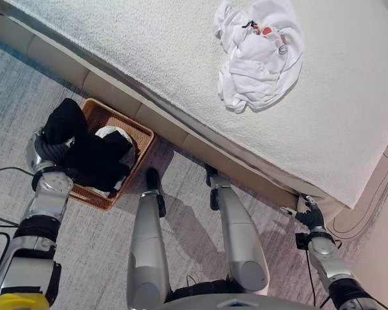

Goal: Pick up clothes into the bucket

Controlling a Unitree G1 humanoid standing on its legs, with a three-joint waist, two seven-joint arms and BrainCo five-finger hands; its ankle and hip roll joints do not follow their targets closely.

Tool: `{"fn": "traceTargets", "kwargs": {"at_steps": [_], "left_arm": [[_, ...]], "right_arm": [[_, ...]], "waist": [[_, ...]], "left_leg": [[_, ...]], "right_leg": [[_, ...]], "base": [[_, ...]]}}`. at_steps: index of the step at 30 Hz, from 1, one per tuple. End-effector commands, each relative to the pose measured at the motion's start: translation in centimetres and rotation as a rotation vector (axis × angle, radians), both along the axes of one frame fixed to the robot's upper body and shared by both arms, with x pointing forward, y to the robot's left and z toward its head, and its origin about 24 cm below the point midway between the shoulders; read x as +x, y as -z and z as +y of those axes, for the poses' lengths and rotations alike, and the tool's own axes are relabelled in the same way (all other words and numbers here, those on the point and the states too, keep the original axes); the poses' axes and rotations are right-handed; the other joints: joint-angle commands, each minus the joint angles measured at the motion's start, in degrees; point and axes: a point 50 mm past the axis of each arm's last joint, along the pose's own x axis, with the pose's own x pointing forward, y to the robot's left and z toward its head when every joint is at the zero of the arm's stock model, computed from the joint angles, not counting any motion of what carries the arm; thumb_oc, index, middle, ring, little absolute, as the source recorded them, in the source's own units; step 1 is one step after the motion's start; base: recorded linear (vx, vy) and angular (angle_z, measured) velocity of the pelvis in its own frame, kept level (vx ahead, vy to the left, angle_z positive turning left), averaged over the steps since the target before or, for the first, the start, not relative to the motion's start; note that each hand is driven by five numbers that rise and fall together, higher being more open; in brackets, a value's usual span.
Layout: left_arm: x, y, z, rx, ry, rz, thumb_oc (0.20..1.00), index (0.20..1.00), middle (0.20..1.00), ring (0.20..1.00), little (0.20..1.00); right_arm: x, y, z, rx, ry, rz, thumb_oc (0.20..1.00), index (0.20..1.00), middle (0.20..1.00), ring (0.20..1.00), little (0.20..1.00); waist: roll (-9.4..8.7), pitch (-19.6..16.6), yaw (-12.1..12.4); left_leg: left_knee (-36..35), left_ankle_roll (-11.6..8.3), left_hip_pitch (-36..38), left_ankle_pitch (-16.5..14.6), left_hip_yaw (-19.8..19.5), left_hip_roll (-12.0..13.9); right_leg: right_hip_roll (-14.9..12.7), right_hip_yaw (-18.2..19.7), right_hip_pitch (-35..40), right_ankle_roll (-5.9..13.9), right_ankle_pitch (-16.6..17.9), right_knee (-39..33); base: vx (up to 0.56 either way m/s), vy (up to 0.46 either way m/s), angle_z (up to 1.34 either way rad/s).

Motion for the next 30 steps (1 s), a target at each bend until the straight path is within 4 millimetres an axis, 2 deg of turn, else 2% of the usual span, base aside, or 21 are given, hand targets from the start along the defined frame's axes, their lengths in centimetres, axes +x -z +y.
{"fn": "traceTargets", "kwargs": {"at_steps": [1, 3, 5, 6, 8, 9, 10, 11, 12, 14, 15, 16, 19, 20, 21, 22, 24, 25, 26, 27, 30], "left_arm": [[-0.8, -3.1, 1.4, 0.216, -0.055, -0.006, 1.000, 1.000, 1.000, 1.000, 1.000], [-1.1, -3.2, 2.1, 0.260, -0.089, 0.037, 1.000, 1.000, 1.000, 1.000, 1.000], [-1.3, -3.2, 2.9, 0.296, -0.122, 0.094, 1.000, 1.000, 1.000, 1.000, 1.000], [-1.3, -3.2, 2.9, 0.296, -0.121, 0.093, 1.000, 1.000, 1.000, 1.000, 1.000], [-1.6, -3.2, 3.1, 0.315, -0.115, 0.113, 1.000, 1.000, 1.000, 1.000, 1.000], [-2.0, -3.1, 3.0, 0.334, -0.101, 0.111, 1.000, 1.000, 1.000, 1.000, 1.000], [-2.0, -3.1, 3.0, 0.332, -0.102, 0.111, 1.000, 1.000, 1.000, 1.000, 1.000], [-2.3, -2.3, 2.7, 0.313, -0.086, 0.116, 1.000, 1.000, 1.000, 1.000, 1.000], [-2.4, -2.2, 2.7, 0.311, -0.087, 0.116, 1.000, 1.000, 1.000, 1.000, 1.000], [-2.6, -1.2, 2.2, 0.223, -0.070, 0.082, 1.000, 1.000, 1.000, 1.000, 1.000], [-2.7, 0.1, 1.5, 0.117, -0.054, 0.037, 1.000, 1.000, 1.000, 1.000, 1.000], [-2.8, 0.2, 1.5, 0.114, -0.056, 0.036, 1.000, 1.000, 1.000, 1.000, 1.000], [-2.5, 1.9, -1.2, 0.019, 0.038, -0.017, 1.000, 1.000, 1.000, 1.000, 1.000], [-2.5, 1.9, -1.2, 0.016, 0.037, -0.020, 1.000, 1.000, 1.000, 1.000, 1.000], [-2.6, 3.1, -2.8, -0.066, 0.097, -0.049, 1.000, 1.000, 1.000, 1.000, 1.000], [-2.6, 3.1, -2.8, -0.070, 0.095, -0.053, 1.000, 1.000, 1.000, 1.000, 1.000], [-2.6, 3.9, -4.1, -0.193, 0.157, -0.095, 1.000, 1.000, 1.000, 1.000, 1.000], [-2.6, 4.6, -5.4, -0.307, 0.223, -0.129, 1.000, 1.000, 1.000, 1.000, 1.000], [-2.7, 5.4, -6.2, -0.411, 0.265, -0.144, 1.000, 1.000, 1.000, 1.000, 1.000], [-2.6, 6.1, -7.4, -0.486, 0.301, -0.145, 1.000, 1.000, 1.000, 1.000, 1.000], [-2.6, 7.9, -10.4, -0.615, 0.391, -0.111, 1.000, 1.000, 1.000, 1.000, 1.000]], "right_arm": [[0.5, -3.7, -2.3, -0.148, 0.030, -0.150, 1.000, 1.000, 1.000, 1.000, 1.000], [1.4, -5.1, -2.5, -0.160, 0.037, -0.217, 1.000, 1.000, 1.000, 1.000, 1.000], [2.2, -8.4, -2.4, -0.247, 0.004, -0.344, 1.000, 1.000, 1.000, 1.000, 1.000], [2.2, -8.4, -2.4, -0.247, 0.005, -0.344, 1.000, 1.000, 1.000, 1.000, 1.000], [2.8, -11.5, -2.4, -0.339, -0.006, -0.478, 1.000, 1.000, 1.000, 1.000, 1.000], [3.1, -13.9, -2.8, -0.411, 0.019, -0.577, 1.000, 1.000, 1.000, 1.000, 1.000], [3.0, -14.0, -2.8, -0.414, 0.017, -0.577, 1.000, 1.000, 1.000, 1.000, 1.000], [3.6, -16.7, -3.0, -0.458, 0.045, -0.693, 1.000, 1.000, 1.000, 1.000, 1.000], [3.6, -16.7, -3.0, -0.460, 0.044, -0.693, 1.000, 1.000, 1.000, 1.000, 1.000], [4.3, -18.2, -3.1, -0.468, 0.057, -0.742, 1.000, 1.000, 1.000, 1.000, 1.000], [5.0, -19.8, -3.3, -0.469, 0.083, -0.793, 1.000, 1.000, 1.000, 1.000, 1.000], [5.1, -19.9, -3.3, -0.471, 0.081, -0.794, 1.000, 1.000, 1.000, 1.000, 1.000], [6.9, -22.9, -4.5, -0.472, 0.134, -0.850, 1.000, 1.000, 1.000, 1.000, 1.000], [7.0, -23.0, -4.5, -0.472, 0.132, -0.854, 1.000, 1.000, 1.000, 1.000, 1.000], [8.1, -24.1, -5.0, -0.455, 0.152, -0.848, 1.000, 1.000, 1.000, 1.000, 1.000], [8.3, -24.3, -5.0, -0.456, 0.150, -0.851, 1.000, 1.000, 1.000, 1.000, 1.000], [9.4, -26.0, -5.6, -0.462, 0.154, -0.841, 1.000, 1.000, 1.000, 1.000, 1.000], [10.4, -27.5, -5.8, -0.462, 0.155, -0.843, 1.000, 1.000, 1.000, 1.000, 1.000], [11.2, -28.7, -5.9, -0.476, 0.141, -0.831, 1.000, 1.000, 1.000, 1.000, 1.000], [11.7, -29.3, -6.0, -0.479, 0.143, -0.816, 1.000, 1.000, 1.000, 1.000, 1.000], [13.4, -31.0, -6.2, -0.524, 0.132, -0.734, 1.000, 1.000, 1.000, 1.000, 1.000]], "waist": [[0.76, -0.88, -0.12], [0.98, -0.88, -0.37], [1.36, -0.88, -0.64], [1.37, -0.88, -0.62], [1.86, -0.88, -0.42], [2.36, -0.88, -0.02], [2.42, -0.88, -0.13], [2.86, -0.88, 0.52], [2.91, -0.88, 0.43], [3.35, -0.88, 1.06], [3.76, -0.88, 2.08], [3.85, -0.88, 1.90], [4.96, -0.88, 3.97], [4.96, -0.88, 3.71], [5.69, -0.88, 5.33], [5.76, -0.88, 5.07], [6.29, -0.88, 6.56], [6.91, -0.88, 7.09], [7.33, -0.88, 7.67], [7.48, -0.88, 8.61], [8.20, -0.88, 9.95]], "left_leg": [[-0.03, 1.21, -0.26, -1.29, -1.16, -1.66], [0.20, 1.24, -0.78, -1.48, -1.08, -1.68], [0.49, 1.27, -1.11, -1.80, -0.90, -1.82], [0.49, 1.27, -1.11, -1.80, -0.90, -1.82], [0.57, 1.32, -1.22, -1.94, -0.92, -2.08], [0.39, 1.26, -1.12, -1.98, -1.01, -2.27], [0.42, 1.26, -1.13, -2.00, -1.03, -2.27], [0.04, 1.20, -0.80, -1.95, -1.04, -2.47], [0.02, 1.20, -0.79, -1.95, -1.04, -2.46], [-0.39, 1.11, -0.52, -1.75, -1.23, -2.73], [-1.29, 0.95, -0.03, -1.32, -1.48, -3.09], [-1.39, 0.94, 0.01, -1.26, -1.51, -3.11], [-3.19, 0.64, 0.61, -0.25, -1.93, -3.72], [-3.59, 0.82, -0.46, 1.59, -1.54, -3.82], [-4.37, 0.45, 0.76, 0.73, -2.15, -4.11], [-4.70, 0.62, -0.20, 2.37, -1.77, -4.17], [-5.61, 0.24, 0.97, 1.55, -2.49, -4.38], [-6.69, 0.02, 1.10, 2.25, -2.83, -4.53], [-7.89, 0.02, 0.13, 4.52, -2.69, -4.77], [-8.50, -0.31, 1.36, 3.34, -3.25, -4.87], [-10.59, -0.78, 1.41, 4.65, -4.02, -5.24]], "right_leg": [[-1.43, -1.35, 2.09, 1.91, -6.75, 5.61], [-1.48, -1.01, 1.29, 1.90, -6.95, 6.07], [-1.70, -0.78, 0.54, 1.87, -7.49, 7.04], [-1.70, -0.78, 0.54, 1.87, -7.49, 7.05], [-1.86, -0.70, 0.26, 1.80, -7.84, 7.53], [-2.00, -0.69, 0.11, 1.77, -8.11, 7.96], [-2.01, -0.70, 0.10, 1.77, -8.14, 8.01], [-2.03, -0.69, 0.31, 1.72, -8.29, 7.94], [-2.02, -0.69, 0.33, 1.72, -8.27, 7.91], [-2.08, -0.76, 0.41, 1.67, -8.27, 7.88], [-2.17, -0.91, 0.67, 1.56, -8.21, 7.58], [-2.18, -0.94, 0.71, 1.55, -8.17, 7.52], [-2.55, -1.28, 0.81, 1.35, -8.17, 7.28], [-2.83, -1.64, -0.09, 1.01, -6.48, 6.66], [-2.82, -1.56, 0.73, 1.22, -7.85, 6.98], [-3.05, -1.92, -0.08, 0.88, -6.32, 6.43], [-3.00, -1.78, 0.88, 1.09, -7.75, 6.70], [-3.24, -2.05, 0.84, 1.03, -7.64, 6.48], [-3.55, -2.74, -0.04, 0.61, -5.99, 5.80], [-3.44, -2.65, 0.89, 0.89, -7.55, 6.21], [-4.01, -3.76, 0.66, 0.67, -7.66, 6.29]], "base": [[0.00, 0.000, 0.00], [0.00, 0.000, 0.00], [0.01, 0.012, 0.02], [0.01, 0.010, -0.04], [0.01, -0.003, -0.02], [0.00, 0.000, 0.00], [0.01, -0.015, 0.05], [0.00, -0.010, 0.07], [0.00, -0.016, 0.06], [0.00, -0.024, -0.01], [0.00, -0.043, 0.00], [0.00, -0.044, 0.02], [-0.03, -0.026, 0.06], [-0.01, -0.041, 0.18], [-0.09, -0.014, 0.27], [-0.01, -0.040, 0.33], [0.03, -0.048, 0.23], [-0.01, -0.055, 0.12], [-0.02, -0.069, 0.13], [-0.01, -0.069, 0.14], [0.01, -0.081, 0.19]]}}
